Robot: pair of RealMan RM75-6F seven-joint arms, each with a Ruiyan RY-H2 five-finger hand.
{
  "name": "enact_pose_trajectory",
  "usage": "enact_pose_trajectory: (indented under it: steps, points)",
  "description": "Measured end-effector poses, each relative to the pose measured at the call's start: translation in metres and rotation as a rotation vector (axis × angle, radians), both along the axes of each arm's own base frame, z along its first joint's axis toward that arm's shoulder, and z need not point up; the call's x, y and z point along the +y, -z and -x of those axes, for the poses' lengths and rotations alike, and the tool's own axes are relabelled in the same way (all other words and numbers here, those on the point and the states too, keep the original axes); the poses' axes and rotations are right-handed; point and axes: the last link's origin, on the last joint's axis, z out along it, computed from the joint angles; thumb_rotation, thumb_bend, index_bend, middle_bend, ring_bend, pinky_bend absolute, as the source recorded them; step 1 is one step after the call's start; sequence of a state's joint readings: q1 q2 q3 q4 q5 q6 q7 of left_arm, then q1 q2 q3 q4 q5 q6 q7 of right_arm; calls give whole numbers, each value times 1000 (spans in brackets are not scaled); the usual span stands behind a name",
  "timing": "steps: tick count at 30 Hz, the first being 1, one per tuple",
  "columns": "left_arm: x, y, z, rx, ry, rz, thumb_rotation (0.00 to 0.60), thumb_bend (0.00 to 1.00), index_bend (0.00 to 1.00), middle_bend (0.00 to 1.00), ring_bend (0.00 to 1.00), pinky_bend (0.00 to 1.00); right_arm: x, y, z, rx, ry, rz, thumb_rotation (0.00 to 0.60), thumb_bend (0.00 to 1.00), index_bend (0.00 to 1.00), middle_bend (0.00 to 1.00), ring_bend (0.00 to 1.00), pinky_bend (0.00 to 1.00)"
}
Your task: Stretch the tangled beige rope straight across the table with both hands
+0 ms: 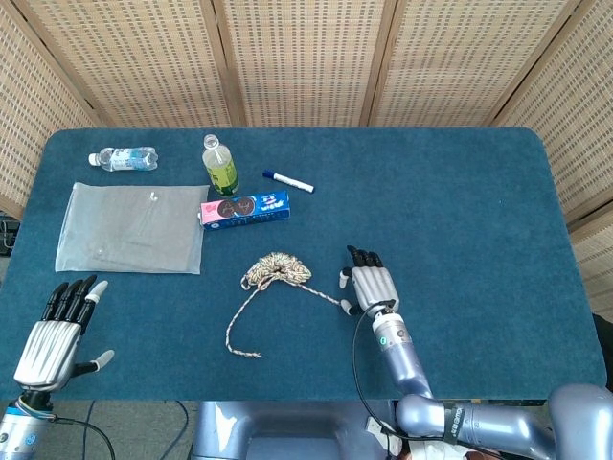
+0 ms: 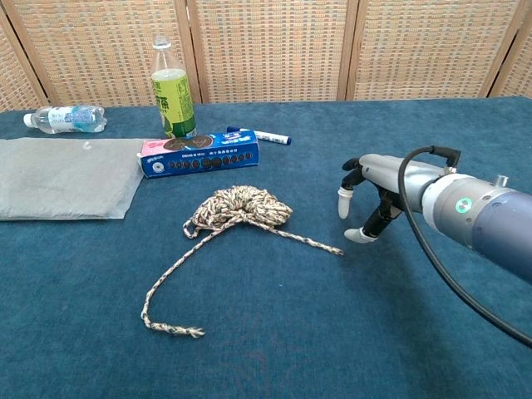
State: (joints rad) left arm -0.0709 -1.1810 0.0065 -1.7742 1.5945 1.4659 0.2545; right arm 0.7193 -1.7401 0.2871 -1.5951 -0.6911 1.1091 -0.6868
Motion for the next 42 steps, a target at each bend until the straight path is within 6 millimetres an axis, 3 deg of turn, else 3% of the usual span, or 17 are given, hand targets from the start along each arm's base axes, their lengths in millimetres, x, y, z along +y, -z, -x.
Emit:
enact_pose_trajectory:
  steps: [7, 18, 34, 42]
  points:
    - [0, 0, 0, -2, -2, 2, 600, 52, 0, 0, 0, 0, -4, 22, -4, 34, 29, -10, 600, 302, 481, 0, 0, 0]
    - [1, 0, 1, -1, 1, 5, 600, 52, 0, 0, 0, 0, -5, 38, -11, 37, 36, -45, 600, 320, 491, 0, 0, 0]
    - [0, 0, 0, -2, 3, 3, 600, 52, 0, 0, 0, 0, -4, 46, -9, 58, 27, -58, 600, 362, 553, 0, 0, 0]
    - [1, 1, 0, 2, 6, 7, 600, 52, 0, 0, 0, 0, -3, 49, -11, 66, -3, -50, 600, 451, 639, 0, 0, 0]
